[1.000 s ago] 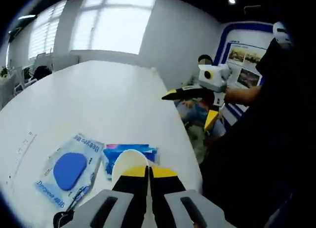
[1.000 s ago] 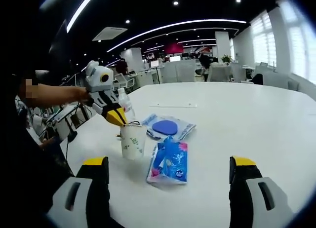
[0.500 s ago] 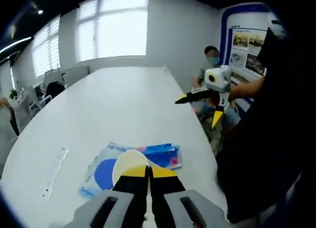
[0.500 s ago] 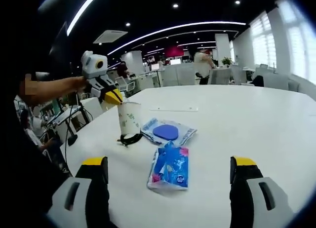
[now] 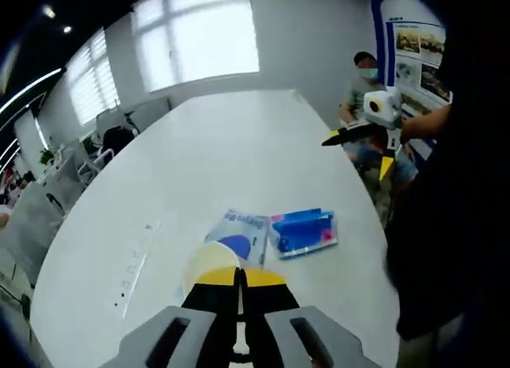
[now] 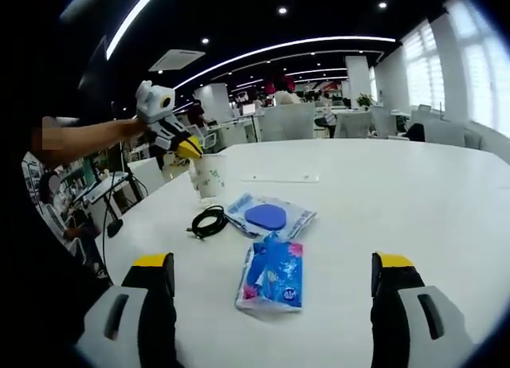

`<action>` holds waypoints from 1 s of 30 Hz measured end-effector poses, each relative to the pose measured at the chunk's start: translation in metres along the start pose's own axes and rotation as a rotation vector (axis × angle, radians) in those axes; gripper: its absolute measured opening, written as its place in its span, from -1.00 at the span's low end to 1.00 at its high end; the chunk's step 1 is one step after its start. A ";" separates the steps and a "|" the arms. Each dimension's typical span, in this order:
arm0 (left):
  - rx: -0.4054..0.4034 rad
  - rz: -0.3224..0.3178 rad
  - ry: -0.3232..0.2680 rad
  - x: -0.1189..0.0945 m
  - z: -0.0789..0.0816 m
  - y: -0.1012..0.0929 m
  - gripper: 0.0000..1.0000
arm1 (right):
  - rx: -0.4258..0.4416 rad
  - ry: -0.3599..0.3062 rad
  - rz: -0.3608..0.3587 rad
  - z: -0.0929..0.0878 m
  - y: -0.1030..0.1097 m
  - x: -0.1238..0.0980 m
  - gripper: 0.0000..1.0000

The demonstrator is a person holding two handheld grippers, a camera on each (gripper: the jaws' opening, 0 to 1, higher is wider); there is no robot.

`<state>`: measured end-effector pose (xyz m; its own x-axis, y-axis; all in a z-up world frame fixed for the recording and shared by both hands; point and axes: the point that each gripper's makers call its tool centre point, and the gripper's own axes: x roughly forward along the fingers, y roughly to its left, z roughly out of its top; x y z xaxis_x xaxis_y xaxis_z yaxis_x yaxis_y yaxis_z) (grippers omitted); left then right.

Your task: Arrange the tabletop items into an orderly group along one side of the table until the central work area is clear of visible clutter.

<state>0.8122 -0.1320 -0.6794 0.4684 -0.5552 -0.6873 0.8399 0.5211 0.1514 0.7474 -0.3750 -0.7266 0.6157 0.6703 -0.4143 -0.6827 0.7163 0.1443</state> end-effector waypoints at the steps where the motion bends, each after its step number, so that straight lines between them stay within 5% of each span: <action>1: 0.000 0.007 0.001 0.000 0.000 0.004 -1.00 | -0.001 0.002 0.001 0.000 0.000 0.001 0.99; 20: 0.084 0.221 0.153 0.028 -0.052 0.063 -1.00 | 0.009 0.006 -0.002 0.001 -0.007 0.008 0.99; 30: 0.117 0.303 0.211 0.044 -0.083 0.067 -1.00 | 0.032 0.004 -0.017 -0.003 -0.011 0.007 0.98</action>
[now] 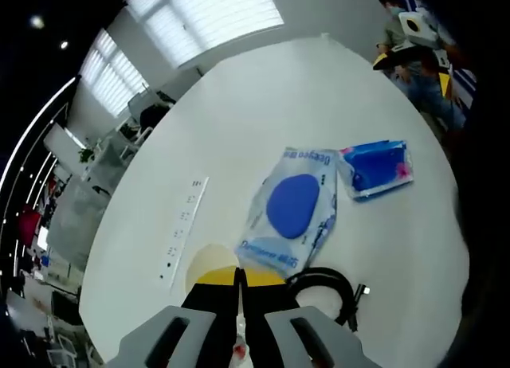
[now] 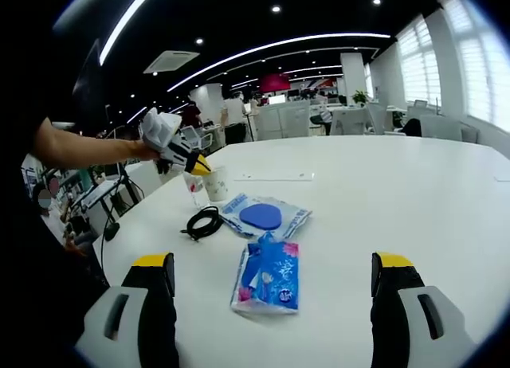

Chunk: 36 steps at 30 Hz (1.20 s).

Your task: Arrange the tabletop items into an orderly group along one side of the table until the central work area is clear of visible clutter.

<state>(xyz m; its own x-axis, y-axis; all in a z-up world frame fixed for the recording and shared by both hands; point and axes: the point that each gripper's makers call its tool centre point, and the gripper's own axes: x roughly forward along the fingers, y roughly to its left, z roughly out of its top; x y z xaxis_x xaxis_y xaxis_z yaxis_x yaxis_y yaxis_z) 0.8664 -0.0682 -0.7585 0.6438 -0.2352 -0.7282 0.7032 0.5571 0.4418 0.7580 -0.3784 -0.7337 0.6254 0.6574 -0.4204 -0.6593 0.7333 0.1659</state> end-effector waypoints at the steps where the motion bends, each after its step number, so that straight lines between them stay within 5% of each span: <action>1: -0.004 0.009 0.004 0.003 -0.003 0.000 -1.00 | 0.003 0.001 -0.001 0.000 0.000 0.000 0.98; 13: -0.007 0.026 0.000 0.015 -0.009 -0.013 -1.00 | 0.008 0.005 0.002 0.000 -0.003 0.003 0.98; 16: 0.053 0.048 0.004 0.015 -0.010 -0.015 -1.00 | 0.009 0.008 0.004 -0.001 -0.003 0.004 0.97; 28: -0.035 -0.034 -0.008 0.012 -0.006 -0.033 -0.98 | 0.004 0.014 0.020 0.000 -0.001 0.008 0.97; 36: -0.063 -0.028 -0.012 0.005 -0.004 -0.033 -0.85 | 0.001 0.014 0.029 0.000 0.000 0.009 0.97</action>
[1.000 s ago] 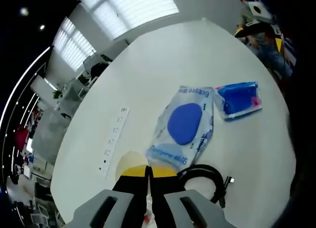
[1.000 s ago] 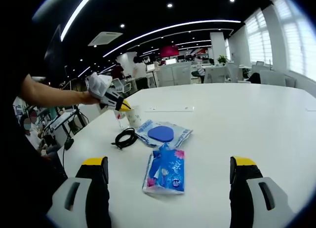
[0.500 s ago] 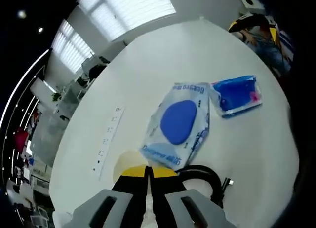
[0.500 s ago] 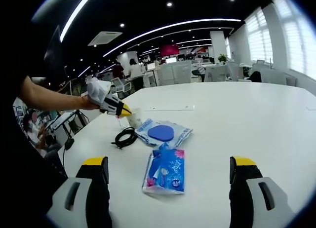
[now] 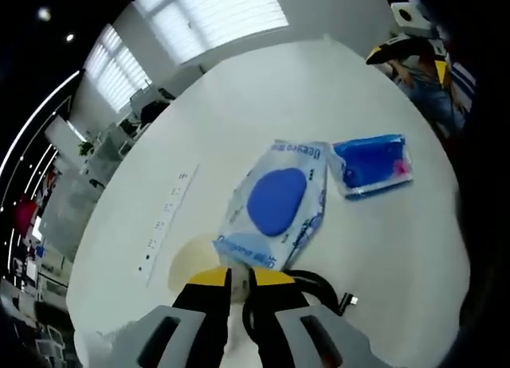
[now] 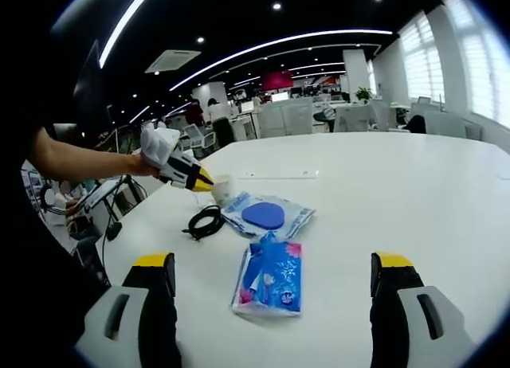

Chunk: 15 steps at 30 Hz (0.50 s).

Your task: Arrange the tabletop items into an orderly group along one side of the table until the central work area is clear of visible clutter.

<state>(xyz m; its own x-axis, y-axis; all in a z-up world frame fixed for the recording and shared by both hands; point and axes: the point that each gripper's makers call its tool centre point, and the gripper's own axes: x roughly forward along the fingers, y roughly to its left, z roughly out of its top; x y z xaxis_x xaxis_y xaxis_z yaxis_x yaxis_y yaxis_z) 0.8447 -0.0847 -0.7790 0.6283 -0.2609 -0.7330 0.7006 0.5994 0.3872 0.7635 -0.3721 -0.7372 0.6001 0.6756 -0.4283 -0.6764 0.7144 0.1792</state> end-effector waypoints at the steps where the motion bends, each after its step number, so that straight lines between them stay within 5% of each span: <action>1: -0.007 0.004 0.004 -0.001 -0.001 0.001 -0.84 | -0.001 0.000 0.001 0.000 0.000 0.000 0.97; 15: -0.007 0.018 0.020 -0.005 -0.015 0.010 -0.94 | -0.006 0.000 0.005 0.001 0.002 -0.002 0.97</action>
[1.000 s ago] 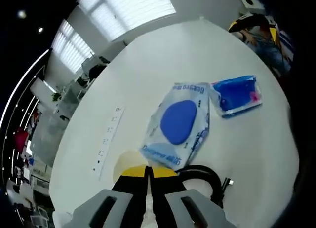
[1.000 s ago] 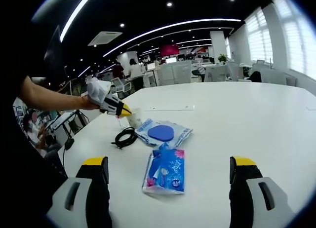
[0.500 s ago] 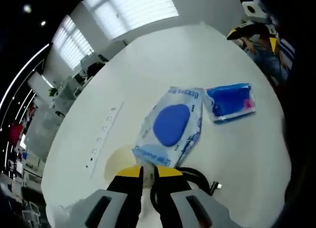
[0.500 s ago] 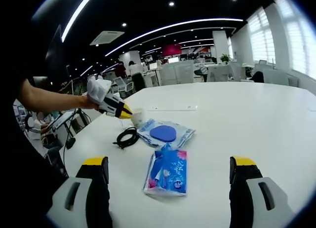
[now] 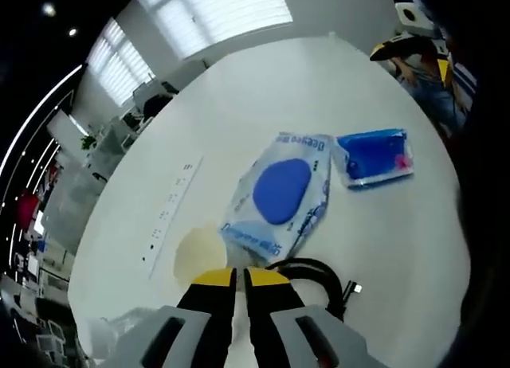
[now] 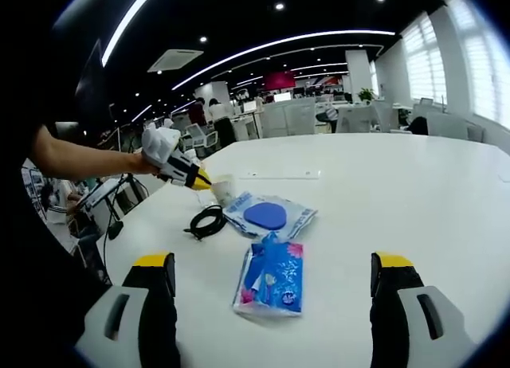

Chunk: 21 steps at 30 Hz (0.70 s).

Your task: Arrange the tabletop items into an orderly group along one side of the table until the central work area is clear of visible clutter.

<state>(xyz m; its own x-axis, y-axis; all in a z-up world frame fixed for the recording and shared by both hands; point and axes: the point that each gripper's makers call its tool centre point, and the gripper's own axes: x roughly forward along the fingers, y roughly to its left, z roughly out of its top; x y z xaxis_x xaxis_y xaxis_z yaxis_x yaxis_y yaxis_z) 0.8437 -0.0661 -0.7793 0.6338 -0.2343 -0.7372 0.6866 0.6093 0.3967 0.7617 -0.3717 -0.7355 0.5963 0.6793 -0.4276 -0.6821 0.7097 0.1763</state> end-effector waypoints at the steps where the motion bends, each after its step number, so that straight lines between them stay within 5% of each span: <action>1: 0.000 -0.002 -0.001 -0.002 0.000 -0.001 -0.93 | -0.001 -0.002 0.001 0.000 0.001 0.000 0.97; 12: -0.139 0.040 -0.045 -0.027 -0.009 -0.007 -0.67 | -0.001 0.000 0.008 0.004 0.007 0.007 0.97; 21: -0.368 0.050 -0.064 -0.040 -0.033 -0.022 -0.60 | -0.036 0.001 0.057 0.018 0.033 0.034 0.93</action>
<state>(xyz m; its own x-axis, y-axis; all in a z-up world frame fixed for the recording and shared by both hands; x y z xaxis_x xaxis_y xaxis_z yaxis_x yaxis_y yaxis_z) 0.7916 -0.0449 -0.7762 0.6923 -0.2374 -0.6815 0.4880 0.8497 0.1997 0.7668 -0.3217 -0.7283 0.5556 0.7182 -0.4189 -0.7297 0.6627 0.1683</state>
